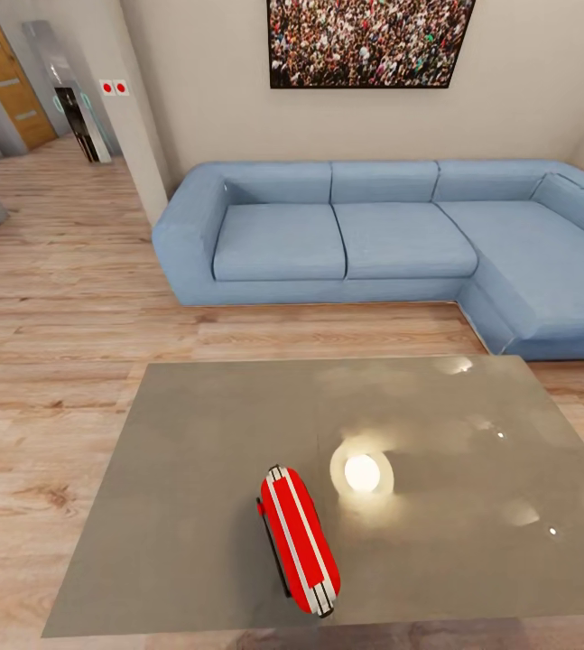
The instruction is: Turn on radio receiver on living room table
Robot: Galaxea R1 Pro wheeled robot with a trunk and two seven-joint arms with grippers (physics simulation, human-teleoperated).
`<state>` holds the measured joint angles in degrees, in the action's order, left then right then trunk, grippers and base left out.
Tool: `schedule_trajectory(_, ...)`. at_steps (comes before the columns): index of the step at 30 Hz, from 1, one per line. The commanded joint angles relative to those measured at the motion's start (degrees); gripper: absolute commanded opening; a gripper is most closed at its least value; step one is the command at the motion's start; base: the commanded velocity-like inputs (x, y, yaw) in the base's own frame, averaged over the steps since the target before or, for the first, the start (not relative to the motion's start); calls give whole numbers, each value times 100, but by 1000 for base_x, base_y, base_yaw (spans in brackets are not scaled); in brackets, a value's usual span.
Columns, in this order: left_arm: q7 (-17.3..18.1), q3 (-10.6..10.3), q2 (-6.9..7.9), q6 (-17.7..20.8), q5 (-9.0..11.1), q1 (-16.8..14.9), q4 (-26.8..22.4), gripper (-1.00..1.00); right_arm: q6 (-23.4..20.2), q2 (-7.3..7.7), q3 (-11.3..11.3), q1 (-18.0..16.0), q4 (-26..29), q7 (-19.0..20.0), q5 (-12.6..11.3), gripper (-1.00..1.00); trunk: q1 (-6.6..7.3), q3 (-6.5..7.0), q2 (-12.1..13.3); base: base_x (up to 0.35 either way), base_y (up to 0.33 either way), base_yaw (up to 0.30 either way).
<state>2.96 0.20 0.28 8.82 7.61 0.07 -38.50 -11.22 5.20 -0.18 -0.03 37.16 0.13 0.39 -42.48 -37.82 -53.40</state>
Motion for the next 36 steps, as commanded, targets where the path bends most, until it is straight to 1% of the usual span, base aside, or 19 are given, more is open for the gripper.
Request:
schedule_trajectory(1,198,-4,88,359,109,2,-524,100,-291,51,-6,2,419,5,-5,100,0,-1,0,0,0,0)
schedule_trajectory(2,314,-5,135,541,167,2,-772,100,-435,68,-9,2,625,7,-9,100,0,-1,0,0,0,0)
schedule_trajectory(3,567,-6,233,913,297,2,-1240,100,-722,97,-13,2,1025,9,-21,100,0,-1,0,0,0,0)
schedule_trajectory(4,696,-5,279,1091,368,2,-1454,100,-859,107,-16,2,1217,10,-28,100,0,-1,0,0,0,0)
schedule_trajectory(5,947,-1,356,1418,520,2,-1844,100,-1114,127,-21,3,1576,11,-41,100,0,-1,0,0,0,0)
schedule_trajectory(6,1058,1,384,1564,592,2,-2023,100,-1229,134,-26,4,1744,12,-46,100,0,-1,0,0,0,0)
schedule_trajectory(7,1232,6,431,1817,721,2,-2365,100,-1431,145,-42,5,2060,12,-53,100,0,-1,0,0,0,0)
schedule_trajectory(9,1343,14,468,2014,816,2,-2685,100,-1604,153,-73,6,2357,13,-59,100,0,-1,0,0,0,0)
schedule_trajectory(10,1416,28,497,2165,880,2,-2979,100,-1753,157,-107,7,2643,13,-64,100,0,-1,0,0,0,0)
schedule_trajectory(16,1527,152,555,2697,984,2,-3910,100,-2263,164,-225,11,3730,14,-67,100,0,-1,0,0,0,0)
schedule_trajectory(22,1546,236,560,2974,1002,2,-4360,100,-2752,181,-349,5,4564,14,-28,100,0,-1,0,0,0,0)
schedule_trajectory(23,1547,240,560,2986,1005,2,-4384,100,-2805,194,-358,5,4650,14,-25,100,0,-1,0,0,0,0)
schedule_trajectory(24,1549,242,560,3015,1007,2,-4463,100,-3002,284,-383,2,5031,17,-9,100,0,-1,0,0,0,0)
schedule_trajectory(27,1550,239,558,3030,1006,2,-4564,100,-3157,360,-388,-45,5201,27,-1,100,0,-1,0,0,0,0)
schedule_trajectory(28,1548,240,576,3073,1006,2,-4666,100,-3556,498,-369,-413,5268,310,-3,100,0,-1,0,0,0,0)
schedule_trajectory(30,1547,242,581,3126,1004,2,-4711,100,-3797,553,-364,-624,5280,650,-3,100,0,-1,0,0,0,0)
schedule_trajectory(31,1543,242,601,3188,965,2,-4741,100,-4132,614,-360,-1055,5288,1337,0,100,0,-1,0,0,0,0)
schedule_trajectory(34,1540,244,636,3210,937,2,-4747,100,-4324,670,-344,-1409,5292,1783,-2,100,0,-1,0,0,0,0)
schedule_trajectory(36,1535,244,638,3212,926,2,-4739,100,-4346,673,-338,-1453,5294,1846,-3,100,0,-1,0,0,0,0)
